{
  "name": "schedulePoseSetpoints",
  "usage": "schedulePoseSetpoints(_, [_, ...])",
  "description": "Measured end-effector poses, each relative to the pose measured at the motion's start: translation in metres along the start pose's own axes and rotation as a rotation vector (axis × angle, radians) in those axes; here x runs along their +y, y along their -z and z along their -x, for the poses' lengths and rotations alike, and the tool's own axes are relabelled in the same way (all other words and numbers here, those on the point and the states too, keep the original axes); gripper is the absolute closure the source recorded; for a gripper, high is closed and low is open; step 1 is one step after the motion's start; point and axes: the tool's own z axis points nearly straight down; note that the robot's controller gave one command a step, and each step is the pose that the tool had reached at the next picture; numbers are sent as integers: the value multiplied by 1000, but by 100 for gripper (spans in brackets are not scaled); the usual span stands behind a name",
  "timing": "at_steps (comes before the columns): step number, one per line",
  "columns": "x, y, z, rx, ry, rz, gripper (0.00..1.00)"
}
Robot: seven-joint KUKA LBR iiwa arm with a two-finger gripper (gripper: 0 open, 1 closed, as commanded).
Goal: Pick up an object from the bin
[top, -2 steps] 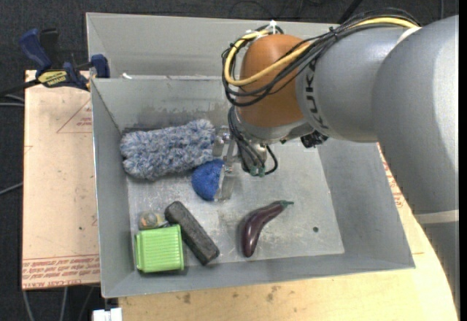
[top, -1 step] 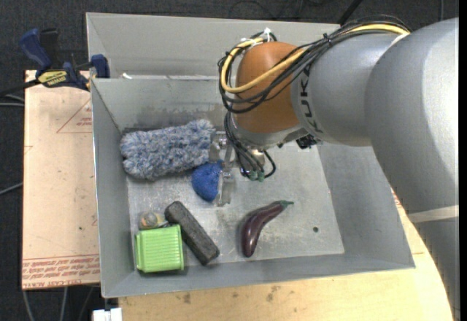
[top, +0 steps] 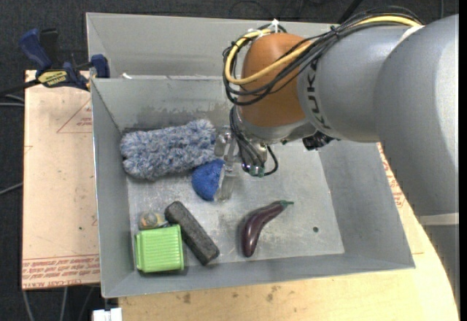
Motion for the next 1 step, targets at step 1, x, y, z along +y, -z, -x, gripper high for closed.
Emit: schedulePoseSetpoints(1, [5, -48, 7, -4, 33, 1, 0])
